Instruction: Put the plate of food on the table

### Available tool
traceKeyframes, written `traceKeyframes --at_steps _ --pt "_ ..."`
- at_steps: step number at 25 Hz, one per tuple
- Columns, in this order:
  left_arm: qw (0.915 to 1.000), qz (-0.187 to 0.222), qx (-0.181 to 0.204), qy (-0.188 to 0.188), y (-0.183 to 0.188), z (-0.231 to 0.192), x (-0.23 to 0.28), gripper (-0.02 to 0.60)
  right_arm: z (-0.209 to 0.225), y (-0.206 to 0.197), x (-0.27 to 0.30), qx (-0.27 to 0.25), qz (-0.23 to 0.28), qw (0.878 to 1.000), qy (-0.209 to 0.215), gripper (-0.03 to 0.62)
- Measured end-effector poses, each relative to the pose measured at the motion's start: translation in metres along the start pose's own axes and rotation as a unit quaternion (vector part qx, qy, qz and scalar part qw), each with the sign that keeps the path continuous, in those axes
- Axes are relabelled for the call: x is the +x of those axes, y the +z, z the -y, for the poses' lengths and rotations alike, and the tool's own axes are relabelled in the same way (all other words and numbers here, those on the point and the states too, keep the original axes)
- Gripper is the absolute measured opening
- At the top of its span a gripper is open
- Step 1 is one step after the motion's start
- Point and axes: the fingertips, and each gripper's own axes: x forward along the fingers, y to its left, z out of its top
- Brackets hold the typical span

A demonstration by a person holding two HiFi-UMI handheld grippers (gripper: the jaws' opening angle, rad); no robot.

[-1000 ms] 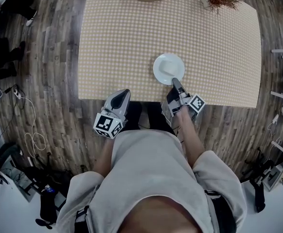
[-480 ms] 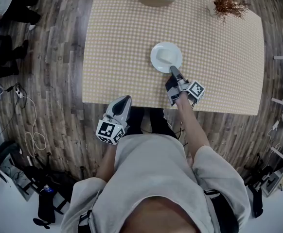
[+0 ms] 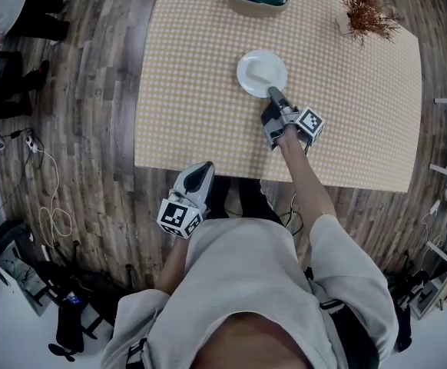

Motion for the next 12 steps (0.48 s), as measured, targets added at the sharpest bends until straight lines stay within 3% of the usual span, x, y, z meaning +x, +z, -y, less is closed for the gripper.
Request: traceKeyframes --at_steps 12 --pt "1.0000 -0.004 -0.007 0.006 -0.006 -0.003 -0.009 0.009 -0.001 0.010 0.024 0.011 0.011 1.000 -0.020 0.012"
